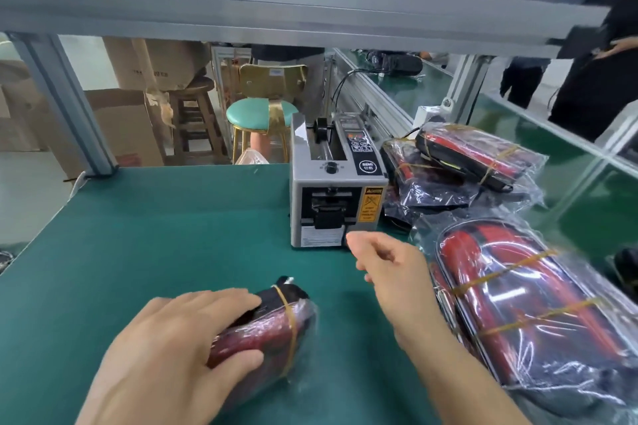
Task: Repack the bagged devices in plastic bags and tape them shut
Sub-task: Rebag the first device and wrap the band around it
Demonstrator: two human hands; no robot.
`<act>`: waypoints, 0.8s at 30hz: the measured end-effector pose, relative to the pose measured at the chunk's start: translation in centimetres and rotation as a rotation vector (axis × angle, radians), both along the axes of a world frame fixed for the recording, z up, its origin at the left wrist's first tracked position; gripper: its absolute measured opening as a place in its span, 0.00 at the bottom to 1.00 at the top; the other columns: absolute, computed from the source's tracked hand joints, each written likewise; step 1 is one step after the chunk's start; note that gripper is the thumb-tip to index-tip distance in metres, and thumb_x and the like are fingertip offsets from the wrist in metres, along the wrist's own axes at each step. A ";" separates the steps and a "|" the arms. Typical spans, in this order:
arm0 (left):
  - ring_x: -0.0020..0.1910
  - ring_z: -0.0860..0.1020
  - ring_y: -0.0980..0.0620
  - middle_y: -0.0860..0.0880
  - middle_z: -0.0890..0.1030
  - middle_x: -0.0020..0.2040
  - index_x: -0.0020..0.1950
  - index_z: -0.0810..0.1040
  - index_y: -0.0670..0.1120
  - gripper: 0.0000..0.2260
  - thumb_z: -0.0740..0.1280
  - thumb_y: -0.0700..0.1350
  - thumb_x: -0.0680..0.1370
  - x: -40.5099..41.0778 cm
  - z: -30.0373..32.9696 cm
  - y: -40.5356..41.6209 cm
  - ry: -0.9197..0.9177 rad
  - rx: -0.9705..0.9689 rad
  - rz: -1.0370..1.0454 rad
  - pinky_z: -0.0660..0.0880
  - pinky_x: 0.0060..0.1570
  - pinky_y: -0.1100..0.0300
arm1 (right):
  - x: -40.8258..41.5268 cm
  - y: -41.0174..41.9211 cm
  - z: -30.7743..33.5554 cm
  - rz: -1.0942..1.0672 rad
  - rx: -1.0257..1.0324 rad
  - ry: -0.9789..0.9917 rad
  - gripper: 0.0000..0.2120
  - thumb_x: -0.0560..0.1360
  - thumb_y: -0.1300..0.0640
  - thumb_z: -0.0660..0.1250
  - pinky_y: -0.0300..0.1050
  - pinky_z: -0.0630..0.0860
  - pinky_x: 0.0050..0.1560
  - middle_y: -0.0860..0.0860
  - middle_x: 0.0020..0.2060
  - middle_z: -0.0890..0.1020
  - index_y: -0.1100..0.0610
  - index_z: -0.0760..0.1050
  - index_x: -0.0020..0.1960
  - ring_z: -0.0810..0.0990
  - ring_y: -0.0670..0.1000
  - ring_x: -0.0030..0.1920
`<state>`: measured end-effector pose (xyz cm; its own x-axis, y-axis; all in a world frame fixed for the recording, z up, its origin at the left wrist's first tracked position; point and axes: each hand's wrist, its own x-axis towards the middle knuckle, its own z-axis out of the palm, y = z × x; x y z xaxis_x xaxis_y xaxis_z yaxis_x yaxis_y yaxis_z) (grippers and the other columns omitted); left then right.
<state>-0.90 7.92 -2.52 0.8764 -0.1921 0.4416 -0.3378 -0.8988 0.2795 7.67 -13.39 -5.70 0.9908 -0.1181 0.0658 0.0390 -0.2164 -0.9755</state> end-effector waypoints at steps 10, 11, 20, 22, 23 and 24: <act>0.45 0.72 0.62 0.63 0.82 0.44 0.36 0.63 0.56 0.13 0.62 0.61 0.61 -0.2 -0.6 -0.1 -0.083 -0.048 -0.034 0.66 0.40 0.70 | 7.2 3.3 0.6 -0.307 0.355 0.244 0.02 0.72 0.60 0.74 0.38 0.68 0.37 0.47 0.32 0.76 0.56 0.81 0.42 0.70 0.44 0.32; 0.45 0.71 0.62 0.63 0.82 0.44 0.35 0.65 0.56 0.14 0.65 0.60 0.59 -0.1 -0.8 0.0 -0.097 -0.043 -0.042 0.65 0.42 0.71 | 7.3 3.6 0.5 -0.323 0.363 0.247 0.03 0.71 0.60 0.74 0.38 0.68 0.37 0.47 0.33 0.78 0.56 0.81 0.41 0.69 0.45 0.31; 0.44 0.72 0.61 0.59 0.83 0.43 0.28 0.69 0.50 0.15 0.71 0.54 0.52 -0.3 -1.1 -0.3 -0.155 -0.040 -0.037 0.66 0.41 0.67 | 7.7 4.7 0.8 -0.428 0.470 0.323 0.08 0.70 0.63 0.74 0.37 0.63 0.29 0.48 0.30 0.72 0.56 0.77 0.36 0.65 0.45 0.29; 0.44 0.70 0.59 0.61 0.83 0.42 0.29 0.70 0.52 0.18 0.76 0.54 0.51 -0.7 -1.0 -0.6 -0.148 -0.042 -0.013 0.65 0.41 0.68 | 8.0 5.1 1.0 -0.445 0.502 0.366 0.11 0.70 0.63 0.74 0.36 0.62 0.21 0.49 0.30 0.71 0.56 0.73 0.36 0.65 0.46 0.27; 0.44 0.70 0.58 0.62 0.82 0.42 0.31 0.70 0.52 0.22 0.80 0.53 0.48 -0.9 -1.0 -0.8 -0.134 -0.046 0.001 0.65 0.41 0.68 | 8.1 5.3 1.1 -0.458 0.513 0.384 0.12 0.70 0.63 0.73 0.35 0.60 0.17 0.49 0.29 0.70 0.56 0.70 0.36 0.64 0.47 0.26; 0.44 0.69 0.57 0.63 0.82 0.42 0.32 0.71 0.53 0.25 0.82 0.53 0.45 -1.0 -1.0 -1.0 -0.118 -0.056 0.016 0.65 0.41 0.69 | 8.2 5.3 1.1 -0.465 0.521 0.395 0.14 0.70 0.63 0.73 0.33 0.58 0.15 0.50 0.29 0.69 0.55 0.68 0.36 0.63 0.47 0.26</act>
